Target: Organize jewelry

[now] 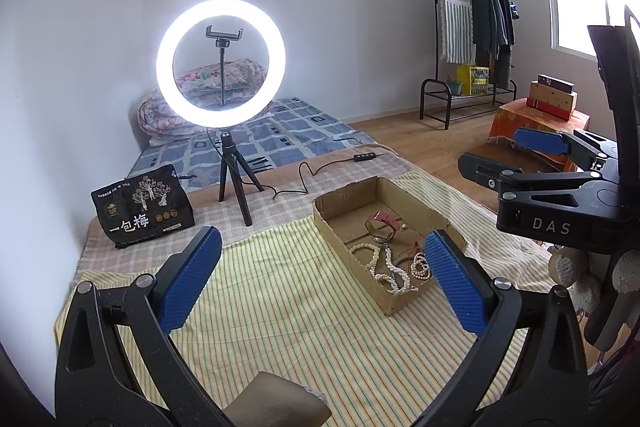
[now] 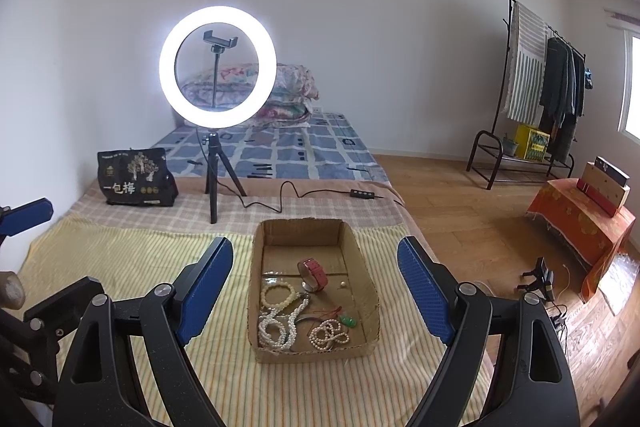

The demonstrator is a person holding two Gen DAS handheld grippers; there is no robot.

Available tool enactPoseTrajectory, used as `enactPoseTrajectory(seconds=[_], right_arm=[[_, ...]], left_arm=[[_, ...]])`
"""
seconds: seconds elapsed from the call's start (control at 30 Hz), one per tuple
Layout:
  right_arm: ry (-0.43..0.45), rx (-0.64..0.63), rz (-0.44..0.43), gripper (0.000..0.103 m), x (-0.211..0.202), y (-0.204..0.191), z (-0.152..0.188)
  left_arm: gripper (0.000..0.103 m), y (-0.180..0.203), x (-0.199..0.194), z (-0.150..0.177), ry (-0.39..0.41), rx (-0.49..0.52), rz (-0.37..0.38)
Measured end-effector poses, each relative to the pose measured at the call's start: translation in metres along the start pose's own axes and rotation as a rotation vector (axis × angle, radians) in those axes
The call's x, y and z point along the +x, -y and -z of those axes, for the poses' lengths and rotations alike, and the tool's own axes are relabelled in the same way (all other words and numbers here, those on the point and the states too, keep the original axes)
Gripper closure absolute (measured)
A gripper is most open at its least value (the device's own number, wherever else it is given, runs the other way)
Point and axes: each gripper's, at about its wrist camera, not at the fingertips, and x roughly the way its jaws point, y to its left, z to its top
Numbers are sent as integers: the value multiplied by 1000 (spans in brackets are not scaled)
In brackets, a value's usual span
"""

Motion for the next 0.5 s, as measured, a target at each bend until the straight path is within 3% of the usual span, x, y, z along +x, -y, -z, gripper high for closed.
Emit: enactPoseTrajectory(seconds=[0.5], right_arm=[[-8, 8, -3, 19, 1, 2, 1]], left_arm=[[0, 0, 0, 0, 0, 2, 1]])
